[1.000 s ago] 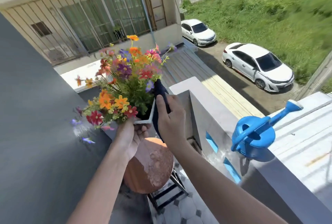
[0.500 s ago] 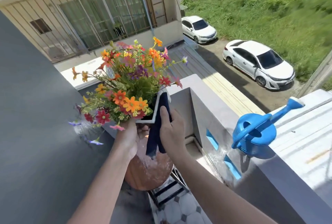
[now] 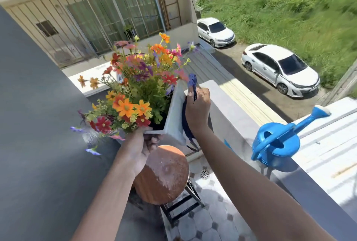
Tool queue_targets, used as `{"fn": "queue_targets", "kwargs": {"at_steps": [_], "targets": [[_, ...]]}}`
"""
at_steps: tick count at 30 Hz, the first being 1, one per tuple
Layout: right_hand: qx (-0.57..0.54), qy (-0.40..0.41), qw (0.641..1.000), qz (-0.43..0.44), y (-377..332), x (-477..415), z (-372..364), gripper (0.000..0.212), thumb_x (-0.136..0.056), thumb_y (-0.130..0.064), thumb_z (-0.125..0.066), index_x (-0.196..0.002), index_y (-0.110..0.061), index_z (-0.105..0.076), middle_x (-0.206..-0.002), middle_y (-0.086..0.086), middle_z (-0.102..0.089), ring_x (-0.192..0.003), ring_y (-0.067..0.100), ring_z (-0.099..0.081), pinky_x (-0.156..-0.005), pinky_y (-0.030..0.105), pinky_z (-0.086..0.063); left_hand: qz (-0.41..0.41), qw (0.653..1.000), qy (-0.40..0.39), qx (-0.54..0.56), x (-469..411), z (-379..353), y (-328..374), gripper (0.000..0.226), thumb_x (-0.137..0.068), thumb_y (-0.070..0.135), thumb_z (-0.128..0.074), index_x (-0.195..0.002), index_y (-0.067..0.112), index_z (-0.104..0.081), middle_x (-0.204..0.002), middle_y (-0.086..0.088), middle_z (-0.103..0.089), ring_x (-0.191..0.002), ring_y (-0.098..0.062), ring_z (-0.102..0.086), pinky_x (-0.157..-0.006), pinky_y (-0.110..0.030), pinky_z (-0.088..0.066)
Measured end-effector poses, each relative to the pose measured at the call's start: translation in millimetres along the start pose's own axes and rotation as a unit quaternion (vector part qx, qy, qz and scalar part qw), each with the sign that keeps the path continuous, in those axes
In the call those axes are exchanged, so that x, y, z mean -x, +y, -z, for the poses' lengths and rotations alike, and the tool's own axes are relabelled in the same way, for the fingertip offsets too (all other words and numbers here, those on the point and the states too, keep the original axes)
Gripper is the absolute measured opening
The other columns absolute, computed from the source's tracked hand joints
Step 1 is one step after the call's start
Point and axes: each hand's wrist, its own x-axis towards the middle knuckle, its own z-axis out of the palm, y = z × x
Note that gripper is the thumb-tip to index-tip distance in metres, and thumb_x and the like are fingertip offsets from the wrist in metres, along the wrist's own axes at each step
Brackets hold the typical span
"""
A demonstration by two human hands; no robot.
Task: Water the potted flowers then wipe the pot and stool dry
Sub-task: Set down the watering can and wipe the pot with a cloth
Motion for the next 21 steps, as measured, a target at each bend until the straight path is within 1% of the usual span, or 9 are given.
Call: {"fn": "queue_targets", "kwargs": {"at_steps": [2,4,6,9,11,13,15,18,21], "targets": [[0.013,-0.029,0.999,-0.02,8.6,14.7,-0.3,0.021,-0.101,-0.01,-0.054,-0.101,0.006,-0.068,-0.092,0.023,-0.058,-0.086,0.026,-0.049,-0.072,0.03,-0.034,0.001,1.0,0.0,0.013,-3.1,0.4,2.8,0.031,-0.101,0.007,-0.036,-0.077,0.001,-0.055,-0.046,-0.007,-0.062,-0.031,-0.003,-0.046,-0.031,-0.013,-0.037],[0.01,-0.06,0.998,-0.023,14.3,34.7,1.3,0.022,-0.102,-0.012,-0.052,-0.1,0.004,-0.068,-0.086,0.019,-0.059,-0.084,0.029,-0.051,-0.07,0.026,-0.028,-0.002,1.0,0.006,0.022,-9.4,1.2,4.4,0.029,-0.101,0.008,-0.036,-0.081,0.0,-0.055,-0.046,-0.006,-0.062,-0.032,-0.003,-0.048,-0.032,-0.013,-0.038],[0.001,-0.081,0.997,-0.014,11.4,49.7,5.1,0.022,-0.101,-0.011,-0.054,-0.101,0.004,-0.069,-0.083,0.017,-0.06,-0.082,0.022,-0.048,-0.071,0.024,-0.027,-0.008,1.0,0.022,0.013,-15.7,2.0,4.5,0.027,-0.101,0.009,-0.037,-0.083,0.0,-0.055,-0.046,-0.007,-0.062,-0.032,-0.004,-0.048,-0.032,-0.014,-0.039],[-0.021,-0.115,0.993,0.006,-5.2,60.2,11.0,0.021,-0.102,-0.011,-0.055,-0.09,0.001,-0.068,-0.078,0.007,-0.053,-0.077,0.018,-0.045,-0.07,0.021,-0.025,-0.013,0.998,0.055,-0.019,-22.1,5.9,-1.8,0.03,-0.101,0.01,-0.037,-0.08,0.001,-0.056,-0.054,-0.012,-0.061,-0.031,-0.005,-0.047,-0.032,-0.016,-0.04],[-0.045,-0.126,0.991,-0.003,-19.8,62.4,15.7,0.033,-0.104,-0.013,-0.052,-0.071,-0.019,-0.054,-0.071,-0.001,-0.045,-0.068,0.013,-0.039,-0.066,0.023,-0.022,-0.013,0.996,0.073,-0.051,-23.3,7.6,-8.0,0.03,-0.102,0.01,-0.035,-0.083,0.0,-0.056,-0.065,-0.015,-0.056,-0.031,-0.007,-0.046,-0.033,-0.016,-0.037],[-0.067,-0.124,0.99,-0.025,-33.6,59.5,19.3,0.044,-0.106,-0.018,-0.049,-0.065,-0.031,-0.036,-0.065,-0.004,-0.043,-0.063,0.014,-0.04,-0.063,0.027,-0.022,-0.018,0.994,0.08,-0.072,-22.9,6.7,-11.4,0.033,-0.103,0.009,-0.031,-0.081,0.003,-0.055,-0.067,-0.015,-0.055,-0.031,-0.007,-0.047,-0.033,-0.017,-0.037],[-0.094,-0.119,0.987,-0.046,-38.9,54.7,19.9,0.042,-0.106,-0.025,-0.047,-0.066,-0.027,-0.038,-0.066,-0.001,-0.049,-0.065,0.019,-0.048,-0.06,0.03,-0.026,-0.024,0.995,0.074,-0.067,-21.6,5.4,-10.3,0.035,-0.103,0.007,-0.03,-0.076,0.007,-0.052,-0.067,-0.016,-0.055,-0.031,-0.007,-0.046,-0.032,-0.017,-0.036],[-0.11,-0.107,0.986,-0.062,-38.9,42.6,22.9,0.038,-0.107,-0.03,-0.045,-0.074,-0.012,-0.051,-0.066,-0.002,-0.048,-0.063,0.015,-0.045,-0.059,0.03,-0.031,-0.02,0.995,0.05,-0.081,-16.5,6.1,-3.2,0.03,-0.099,0.005,-0.034,-0.073,0.008,-0.049,-0.056,-0.016,-0.058,-0.032,-0.01,-0.044,-0.032,-0.017,-0.032],[-0.104,-0.098,0.989,-0.047,-37.7,17.5,31.3,0.042,-0.107,-0.024,-0.047,-0.066,-0.016,-0.043,-0.061,-0.005,-0.038,-0.057,0.008,-0.036,-0.056,0.024,-0.027,-0.016,0.991,0.049,-0.125,-17.3,11.9,4.3,0.035,-0.101,0.006,-0.029,-0.072,0.006,-0.048,-0.044,-0.012,-0.057,-0.028,-0.009,-0.042,-0.03,-0.015,-0.03]]}}
